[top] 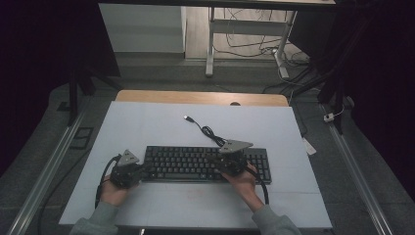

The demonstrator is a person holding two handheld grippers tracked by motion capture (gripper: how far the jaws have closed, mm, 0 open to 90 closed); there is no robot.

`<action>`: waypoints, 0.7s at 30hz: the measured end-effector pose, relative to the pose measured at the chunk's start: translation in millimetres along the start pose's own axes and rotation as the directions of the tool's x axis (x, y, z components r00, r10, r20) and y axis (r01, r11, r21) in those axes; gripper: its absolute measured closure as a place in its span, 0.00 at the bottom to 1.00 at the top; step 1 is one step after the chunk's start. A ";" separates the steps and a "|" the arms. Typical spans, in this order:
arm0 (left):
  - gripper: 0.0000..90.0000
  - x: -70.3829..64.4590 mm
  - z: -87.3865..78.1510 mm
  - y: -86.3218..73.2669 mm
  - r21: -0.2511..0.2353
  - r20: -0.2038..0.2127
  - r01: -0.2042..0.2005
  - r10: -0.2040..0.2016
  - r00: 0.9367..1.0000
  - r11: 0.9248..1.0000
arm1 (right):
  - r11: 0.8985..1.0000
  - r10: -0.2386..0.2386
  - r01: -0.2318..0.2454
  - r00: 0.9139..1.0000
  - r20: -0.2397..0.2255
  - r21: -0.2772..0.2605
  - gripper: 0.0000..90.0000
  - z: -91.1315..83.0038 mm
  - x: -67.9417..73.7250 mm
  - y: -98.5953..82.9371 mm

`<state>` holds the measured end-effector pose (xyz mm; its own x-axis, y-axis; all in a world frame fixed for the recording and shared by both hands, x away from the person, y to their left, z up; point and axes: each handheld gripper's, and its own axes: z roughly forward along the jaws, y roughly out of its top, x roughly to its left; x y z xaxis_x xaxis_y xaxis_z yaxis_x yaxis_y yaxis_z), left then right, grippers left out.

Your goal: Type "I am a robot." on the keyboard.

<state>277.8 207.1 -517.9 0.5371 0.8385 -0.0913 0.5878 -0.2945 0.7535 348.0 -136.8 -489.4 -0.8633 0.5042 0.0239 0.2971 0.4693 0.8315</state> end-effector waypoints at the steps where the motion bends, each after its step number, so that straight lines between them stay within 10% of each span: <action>1: 0.98 0.5 1.4 -0.2 0.005 -0.002 0.002 -0.002 1.000 1.000 | 1.000 0.000 0.000 1.000 -0.003 -0.001 0.99 1.8 0.1 0.9; 21: 0.98 4.1 14.4 -3.8 0.053 -0.035 -0.006 0.008 0.999 0.999 | 1.000 0.005 -0.005 1.000 -0.005 0.027 0.99 26.9 0.1 8.8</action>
<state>286.5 205.1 -530.5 0.5200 0.8519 -0.0627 0.6161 -0.3233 0.7182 361.5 -113.2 -497.0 -0.8639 0.5027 0.0312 0.3123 0.4859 0.8163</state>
